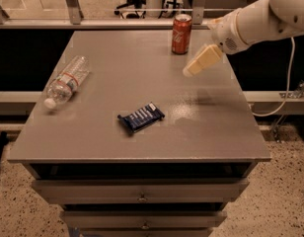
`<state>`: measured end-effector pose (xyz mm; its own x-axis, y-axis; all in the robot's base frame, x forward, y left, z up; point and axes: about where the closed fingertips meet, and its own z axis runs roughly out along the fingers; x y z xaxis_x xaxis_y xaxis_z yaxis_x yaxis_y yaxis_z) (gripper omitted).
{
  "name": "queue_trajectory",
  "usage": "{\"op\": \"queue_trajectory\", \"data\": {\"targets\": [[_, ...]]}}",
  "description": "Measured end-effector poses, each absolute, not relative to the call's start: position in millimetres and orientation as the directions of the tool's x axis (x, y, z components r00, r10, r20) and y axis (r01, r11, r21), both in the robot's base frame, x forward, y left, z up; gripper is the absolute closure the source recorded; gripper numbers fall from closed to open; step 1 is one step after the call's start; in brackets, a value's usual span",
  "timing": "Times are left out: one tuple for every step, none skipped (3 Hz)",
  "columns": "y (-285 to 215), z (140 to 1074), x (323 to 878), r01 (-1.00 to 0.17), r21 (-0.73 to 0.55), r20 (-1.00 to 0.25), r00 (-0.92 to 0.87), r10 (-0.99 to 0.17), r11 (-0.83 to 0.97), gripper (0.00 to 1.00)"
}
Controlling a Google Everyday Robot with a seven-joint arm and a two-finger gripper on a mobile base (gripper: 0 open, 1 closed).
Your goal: Move coke can near rxbar blueberry
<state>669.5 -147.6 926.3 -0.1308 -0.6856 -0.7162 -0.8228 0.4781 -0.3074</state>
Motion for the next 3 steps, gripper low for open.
{"op": "queue_trajectory", "data": {"targets": [[-135.7, 925.3, 707.4, -0.795, -0.303, -0.793, -0.096, -0.601, 0.526, 0.00], [-135.1, 917.5, 747.8, -0.760, -0.276, -0.846, -0.098, -0.524, 0.589, 0.00], [-146.2, 911.6, 794.1, -0.724, -0.220, -0.892, -0.122, -0.435, 0.654, 0.00]]}}
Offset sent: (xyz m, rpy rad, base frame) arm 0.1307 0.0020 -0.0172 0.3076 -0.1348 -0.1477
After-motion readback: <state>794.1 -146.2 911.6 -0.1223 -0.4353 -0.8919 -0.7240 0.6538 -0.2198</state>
